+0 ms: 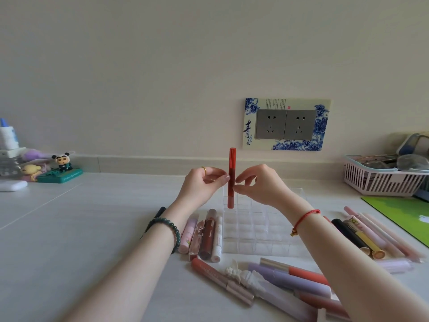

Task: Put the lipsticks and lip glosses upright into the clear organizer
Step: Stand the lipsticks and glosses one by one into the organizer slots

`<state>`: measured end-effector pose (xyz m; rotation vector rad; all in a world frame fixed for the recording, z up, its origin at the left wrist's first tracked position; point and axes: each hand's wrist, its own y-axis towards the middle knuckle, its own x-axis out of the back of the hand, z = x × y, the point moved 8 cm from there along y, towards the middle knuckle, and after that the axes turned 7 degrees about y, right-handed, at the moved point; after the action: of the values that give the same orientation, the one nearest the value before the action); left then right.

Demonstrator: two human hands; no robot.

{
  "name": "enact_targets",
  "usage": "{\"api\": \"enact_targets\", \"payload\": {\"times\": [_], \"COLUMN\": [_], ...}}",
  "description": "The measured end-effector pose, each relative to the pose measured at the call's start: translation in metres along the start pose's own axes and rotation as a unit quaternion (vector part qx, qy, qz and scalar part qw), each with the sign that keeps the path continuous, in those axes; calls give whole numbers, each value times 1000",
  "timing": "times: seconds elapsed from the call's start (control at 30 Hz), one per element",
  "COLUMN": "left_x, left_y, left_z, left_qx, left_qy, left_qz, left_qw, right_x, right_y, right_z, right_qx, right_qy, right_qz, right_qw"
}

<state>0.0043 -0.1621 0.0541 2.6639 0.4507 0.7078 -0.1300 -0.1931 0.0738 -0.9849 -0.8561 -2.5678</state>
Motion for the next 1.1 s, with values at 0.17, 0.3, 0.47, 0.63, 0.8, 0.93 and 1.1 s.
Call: {"api": "enact_targets", "payload": {"times": [0.17, 0.3, 0.47, 0.63, 0.8, 0.93, 1.1], "left_x": [28, 67, 105, 117, 110, 107, 108], "left_y": [-2, -10, -37, -66, -70, -69, -70], "left_z": [-9, -7, 37, 74, 79, 79, 81], "left_qx": [1, 26, 109, 177, 194, 200, 213], "left_qy": [-5, 46, 193, 256, 292, 295, 310], "left_qz": [-34, -66, -47, -47, -17, -15, -3], "left_qw": [999, 996, 974, 949, 937, 934, 926], "right_x": [28, 51, 17, -22, -44, -47, -50], "right_y": [0, -8, -20, -27, -32, -33, -33], "right_z": [13, 44, 79, 79, 71, 67, 66], "right_qx": [15, 63, 100, 98, 74, 73, 71], "right_qy": [-3, 56, 54, 13, -11, -16, -18], "right_qz": [-45, -103, 1, 66, 106, 115, 121], "right_qw": [999, 991, 994, 993, 991, 991, 990]}}
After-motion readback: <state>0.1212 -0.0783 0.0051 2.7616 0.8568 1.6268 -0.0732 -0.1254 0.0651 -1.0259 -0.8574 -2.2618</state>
